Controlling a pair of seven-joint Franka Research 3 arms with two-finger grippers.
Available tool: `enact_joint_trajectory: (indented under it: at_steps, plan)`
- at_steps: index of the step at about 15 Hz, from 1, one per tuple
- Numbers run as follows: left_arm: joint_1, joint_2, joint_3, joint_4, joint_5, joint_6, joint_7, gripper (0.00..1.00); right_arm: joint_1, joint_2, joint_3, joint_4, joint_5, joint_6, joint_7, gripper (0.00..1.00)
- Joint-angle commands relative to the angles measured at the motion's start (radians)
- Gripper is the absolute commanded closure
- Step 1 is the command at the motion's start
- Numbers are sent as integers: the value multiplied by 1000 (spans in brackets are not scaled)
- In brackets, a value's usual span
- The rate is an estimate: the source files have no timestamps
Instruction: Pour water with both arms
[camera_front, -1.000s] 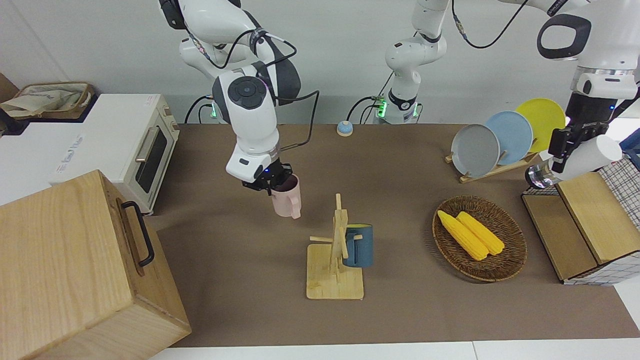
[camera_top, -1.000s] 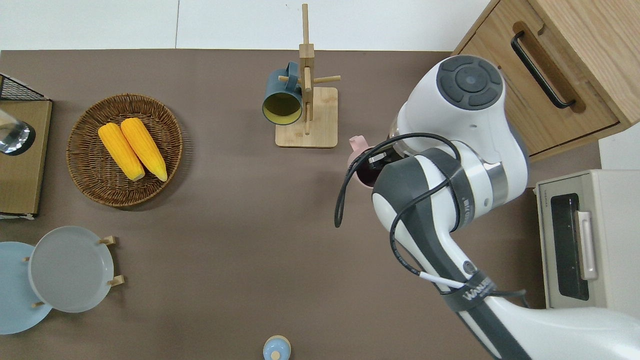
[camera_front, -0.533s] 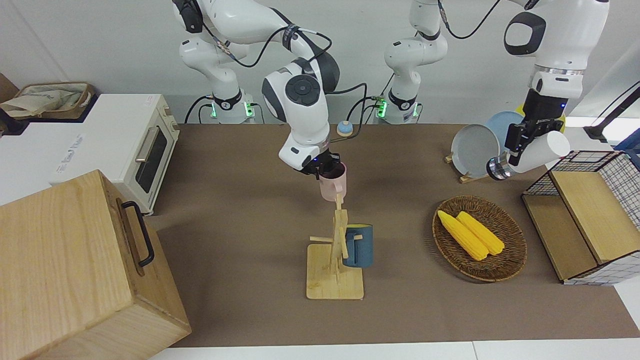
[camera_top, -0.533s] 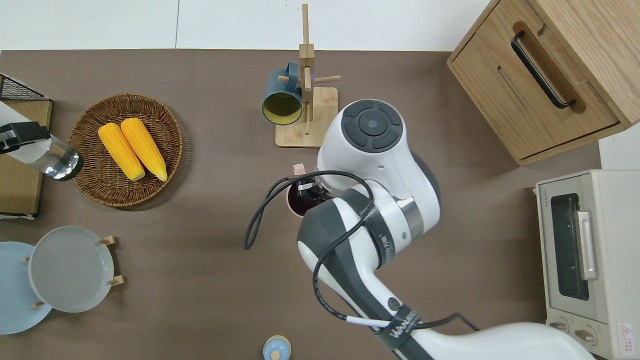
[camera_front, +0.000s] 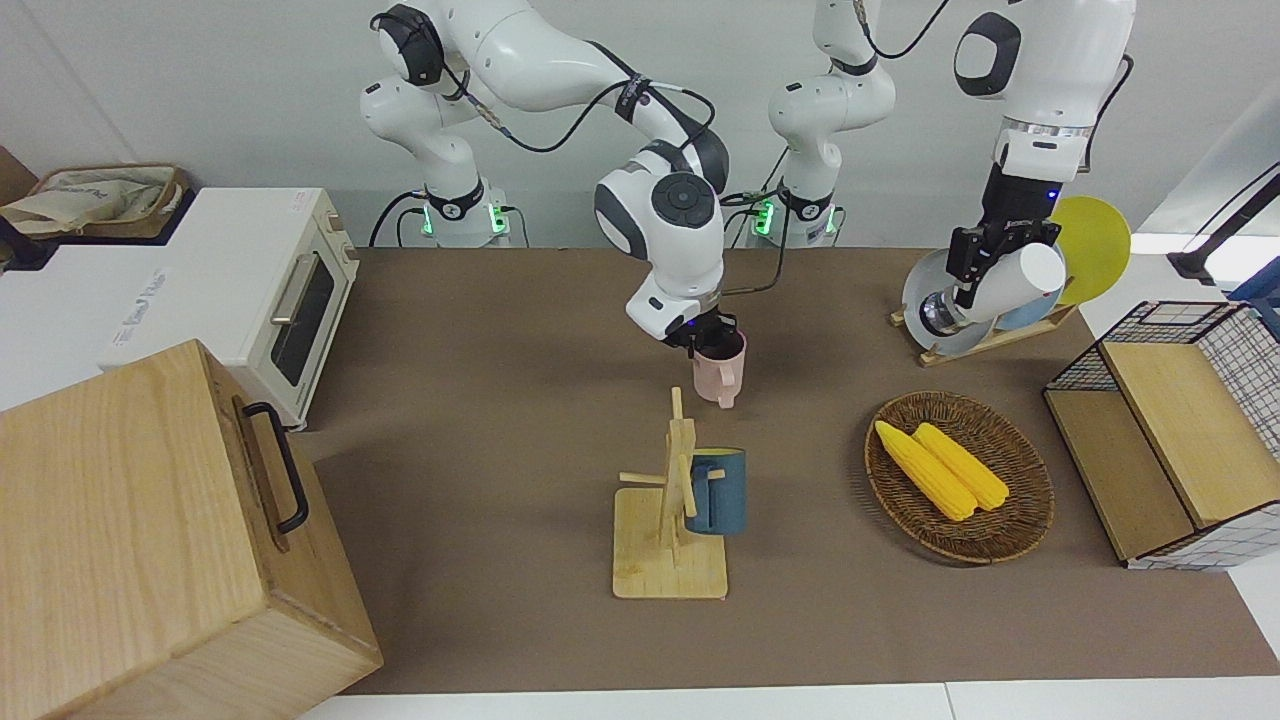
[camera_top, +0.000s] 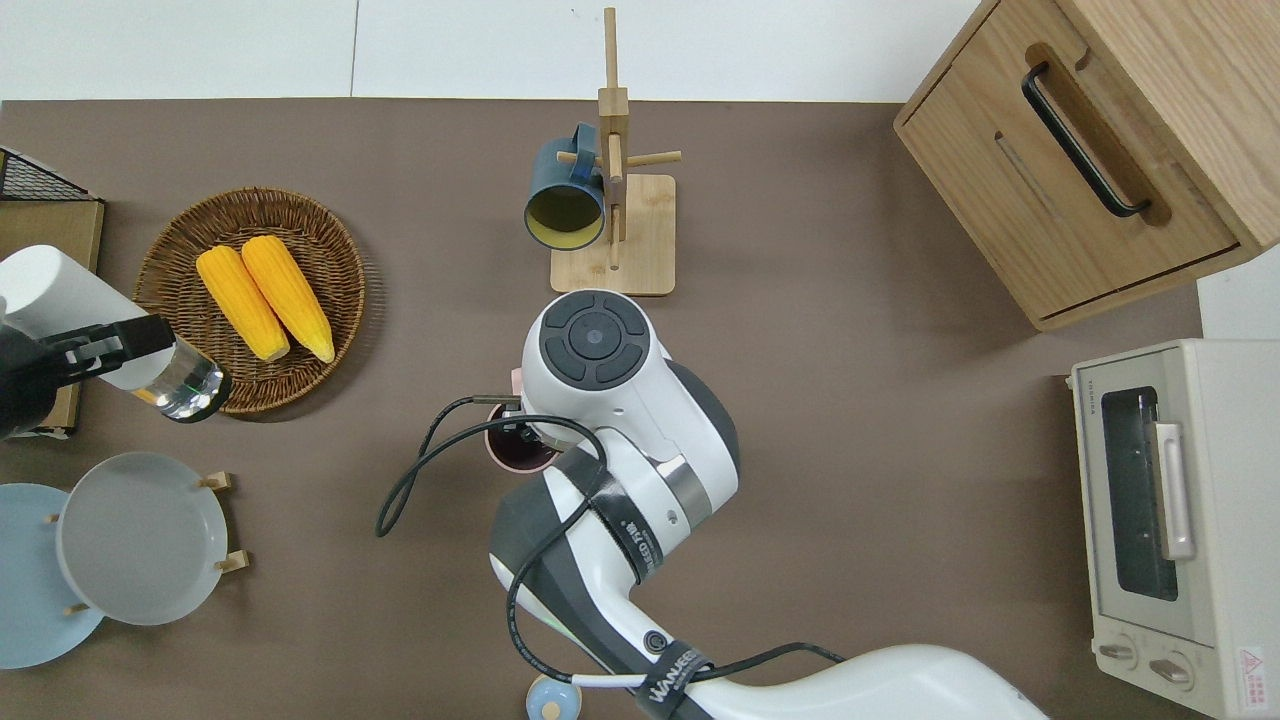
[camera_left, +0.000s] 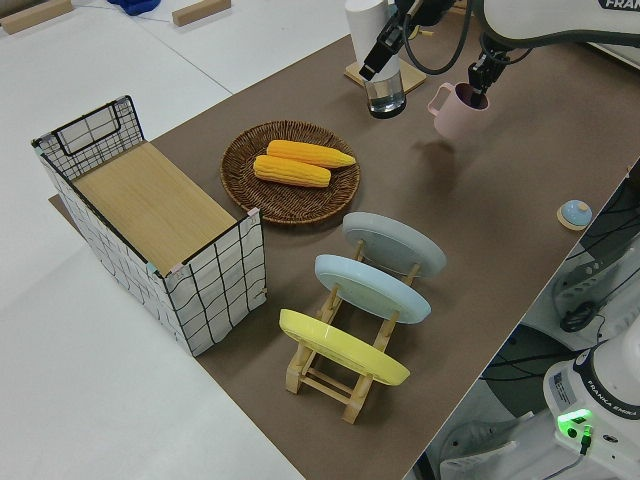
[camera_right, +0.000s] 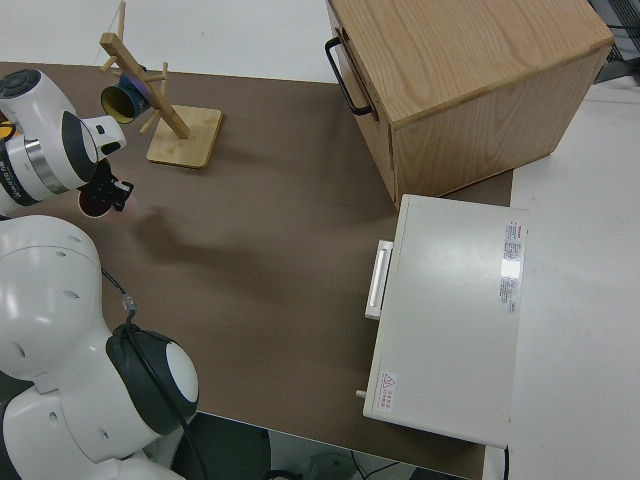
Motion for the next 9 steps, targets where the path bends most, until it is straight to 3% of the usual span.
enact_joint_trajectory:
  at_steps: [1,9]
  plan:
    - [-9,-54,-12,-40,20,-6,-34,865,34,24,-3,12,65,80,77,1000]
    - [-8,-54,-21,-54,20,-6,-37,865,58,68,-5,10,141,163,115,1000]
